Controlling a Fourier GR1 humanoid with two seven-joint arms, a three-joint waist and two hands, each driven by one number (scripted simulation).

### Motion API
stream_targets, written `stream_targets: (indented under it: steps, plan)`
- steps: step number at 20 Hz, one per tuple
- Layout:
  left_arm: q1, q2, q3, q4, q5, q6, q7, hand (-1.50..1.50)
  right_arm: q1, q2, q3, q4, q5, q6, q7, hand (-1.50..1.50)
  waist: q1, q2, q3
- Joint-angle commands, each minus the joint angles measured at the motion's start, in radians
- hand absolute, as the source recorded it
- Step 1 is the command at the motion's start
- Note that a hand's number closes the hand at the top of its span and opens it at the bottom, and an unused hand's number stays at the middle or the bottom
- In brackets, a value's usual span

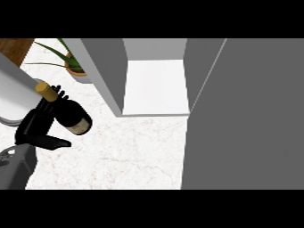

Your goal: Pick up the wine, place it into the cabinet and close the cabinet

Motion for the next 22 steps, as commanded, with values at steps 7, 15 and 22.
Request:
stream_targets:
  steps: [7, 15, 22]
  plan:
    - [-0.020, -0.026, -0.015, 0.107, 0.003, -0.086, -0.118, -1.50, 0.052, -0.010, -0.021, -0.157, -0.096, 0.011, 0.055, -1.50, -0.010, 0.001, -0.003]
    - [0.020, -0.035, -0.100, 0.037, -0.035, -0.163, -0.165, 1.50, -0.089, 0.008, 0.012, -0.083, -0.047, -0.057, 0.139, -1.50, 0.009, -0.001, -0.003]
    - [-0.020, -0.023, -0.174, 0.021, -0.157, 0.015, -0.339, 1.50, 0.029, 0.017, 0.026, -0.107, -0.045, -0.004, 0.042, -1.50, -0.006, 0.003, -0.003]
